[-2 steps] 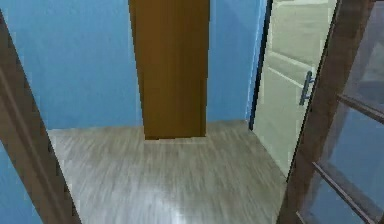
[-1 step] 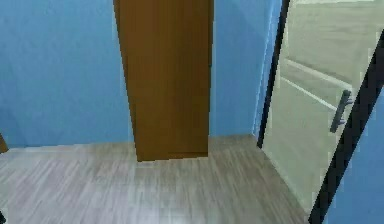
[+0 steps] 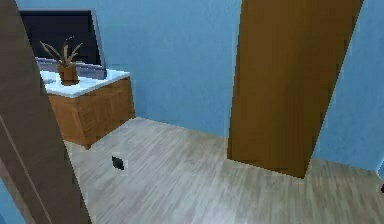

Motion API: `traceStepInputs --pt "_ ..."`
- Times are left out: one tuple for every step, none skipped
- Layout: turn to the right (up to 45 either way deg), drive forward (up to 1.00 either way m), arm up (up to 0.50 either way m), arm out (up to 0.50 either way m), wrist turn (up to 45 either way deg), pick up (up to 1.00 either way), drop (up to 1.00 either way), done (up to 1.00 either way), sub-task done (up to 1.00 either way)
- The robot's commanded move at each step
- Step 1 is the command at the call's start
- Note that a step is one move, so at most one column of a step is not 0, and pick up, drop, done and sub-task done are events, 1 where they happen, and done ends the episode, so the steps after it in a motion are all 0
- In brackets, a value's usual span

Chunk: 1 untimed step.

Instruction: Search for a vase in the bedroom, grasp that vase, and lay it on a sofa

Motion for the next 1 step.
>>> traceStepInputs --pt "0.0 0.30 0.00 0.00 0.0 0.00 0.00 0.00 0.00"
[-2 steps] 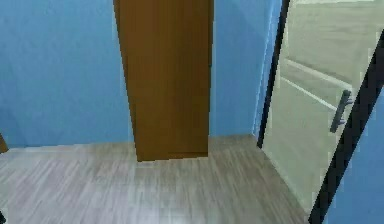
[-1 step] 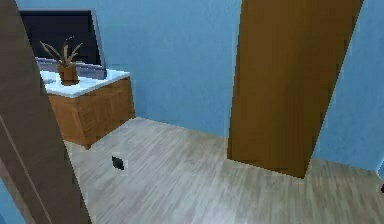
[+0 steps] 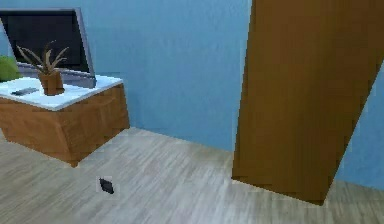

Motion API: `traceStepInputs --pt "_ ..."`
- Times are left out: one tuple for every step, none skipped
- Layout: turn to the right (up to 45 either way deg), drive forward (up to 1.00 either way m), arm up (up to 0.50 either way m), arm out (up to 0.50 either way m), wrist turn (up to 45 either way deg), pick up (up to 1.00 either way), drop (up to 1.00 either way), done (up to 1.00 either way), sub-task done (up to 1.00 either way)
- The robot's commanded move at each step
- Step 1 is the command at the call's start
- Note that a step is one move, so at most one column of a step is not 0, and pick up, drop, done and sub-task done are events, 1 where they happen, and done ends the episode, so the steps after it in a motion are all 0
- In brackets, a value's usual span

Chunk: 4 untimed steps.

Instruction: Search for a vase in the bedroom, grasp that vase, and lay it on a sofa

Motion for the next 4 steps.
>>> traceStepInputs --pt "-3.0 0.00 0.00 0.00 0.0 0.00 0.00 0.00 0.00" --pt "-18.0 0.00 0.00 0.00 0.0 0.00 0.00 0.00 0.00" --pt "0.0 0.20 0.00 0.00 0.0 0.00 0.00 0.00 0.00" --pt "30.0 0.00 0.00 0.00 0.0 0.00 0.00 0.00 0.00"
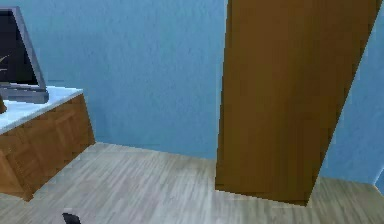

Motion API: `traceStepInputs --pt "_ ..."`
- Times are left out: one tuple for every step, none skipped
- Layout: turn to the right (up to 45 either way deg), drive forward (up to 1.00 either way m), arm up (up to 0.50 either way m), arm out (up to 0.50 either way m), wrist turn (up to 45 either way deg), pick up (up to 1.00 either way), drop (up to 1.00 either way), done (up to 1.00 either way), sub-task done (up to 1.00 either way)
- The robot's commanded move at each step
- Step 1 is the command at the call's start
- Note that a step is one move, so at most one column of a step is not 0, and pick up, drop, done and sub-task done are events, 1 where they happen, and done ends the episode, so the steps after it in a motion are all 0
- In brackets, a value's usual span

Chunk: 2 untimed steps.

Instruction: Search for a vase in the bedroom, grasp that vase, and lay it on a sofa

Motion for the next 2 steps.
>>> traceStepInputs --pt "0.0 0.15 0.00 0.00 0.0 0.00 0.00 0.00 0.00" --pt "-45.0 0.00 0.00 0.00 0.0 0.00 0.00 0.00 0.00"
